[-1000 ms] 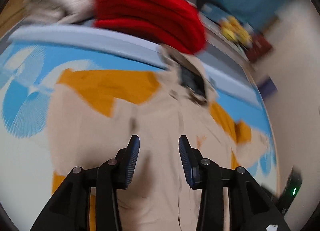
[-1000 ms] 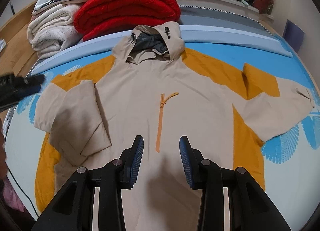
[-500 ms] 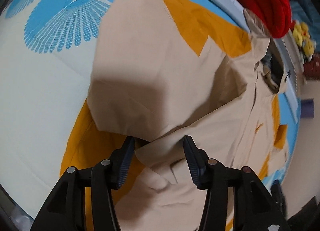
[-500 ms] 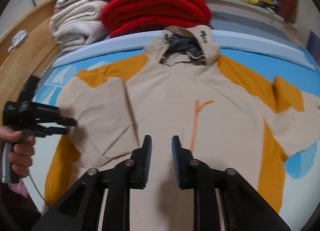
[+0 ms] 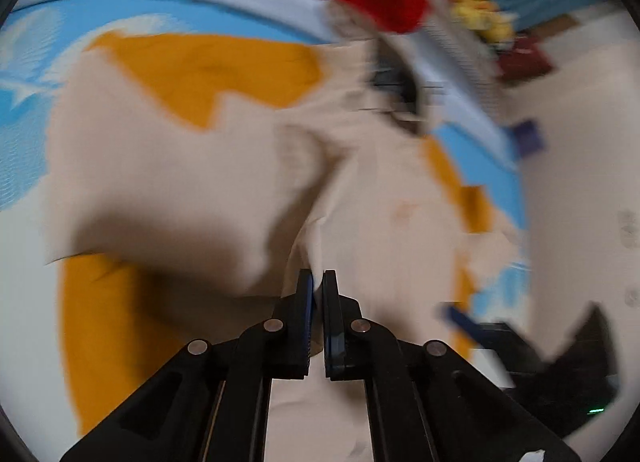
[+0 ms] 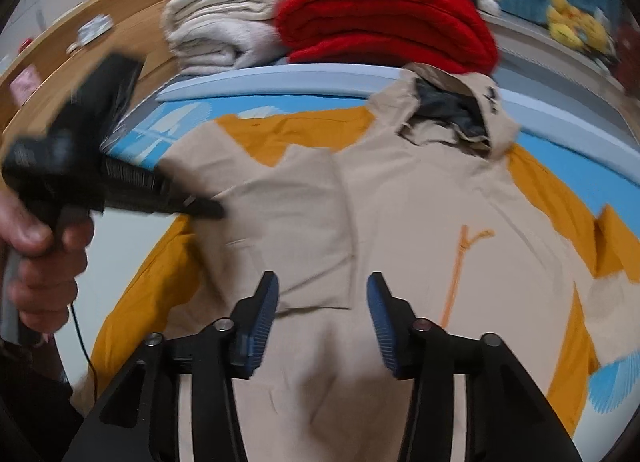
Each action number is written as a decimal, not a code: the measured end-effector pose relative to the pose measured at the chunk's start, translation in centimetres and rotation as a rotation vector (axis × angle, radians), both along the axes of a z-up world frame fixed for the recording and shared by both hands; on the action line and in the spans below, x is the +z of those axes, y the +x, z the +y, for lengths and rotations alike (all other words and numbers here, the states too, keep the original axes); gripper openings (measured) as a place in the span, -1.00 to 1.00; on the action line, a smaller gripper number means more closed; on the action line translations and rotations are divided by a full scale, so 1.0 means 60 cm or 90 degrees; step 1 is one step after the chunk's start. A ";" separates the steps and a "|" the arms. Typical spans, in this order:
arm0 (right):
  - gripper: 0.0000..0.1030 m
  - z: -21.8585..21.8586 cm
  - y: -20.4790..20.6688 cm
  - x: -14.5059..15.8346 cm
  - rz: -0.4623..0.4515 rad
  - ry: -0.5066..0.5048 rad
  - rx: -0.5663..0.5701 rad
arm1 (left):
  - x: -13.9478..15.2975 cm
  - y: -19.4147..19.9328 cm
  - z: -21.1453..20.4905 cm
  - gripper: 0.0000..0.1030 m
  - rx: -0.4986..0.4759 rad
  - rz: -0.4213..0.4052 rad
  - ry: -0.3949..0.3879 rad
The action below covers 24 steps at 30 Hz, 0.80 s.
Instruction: Fold large clothes
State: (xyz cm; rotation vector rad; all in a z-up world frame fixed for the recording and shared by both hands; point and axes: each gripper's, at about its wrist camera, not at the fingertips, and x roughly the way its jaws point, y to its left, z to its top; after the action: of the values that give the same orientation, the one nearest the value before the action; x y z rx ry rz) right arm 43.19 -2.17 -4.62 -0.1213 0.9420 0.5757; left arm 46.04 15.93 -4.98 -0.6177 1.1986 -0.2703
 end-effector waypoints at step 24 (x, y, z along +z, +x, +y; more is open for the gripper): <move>-0.87 -0.201 0.110 -0.022 0.046 0.039 -0.303 | 0.020 -0.009 0.143 -0.70 0.235 -0.013 0.165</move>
State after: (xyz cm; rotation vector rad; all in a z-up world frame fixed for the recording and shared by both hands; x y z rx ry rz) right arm 49.76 -14.21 -5.95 0.1781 0.9811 0.1679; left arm 45.47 24.48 -3.77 -0.5938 1.0547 0.1880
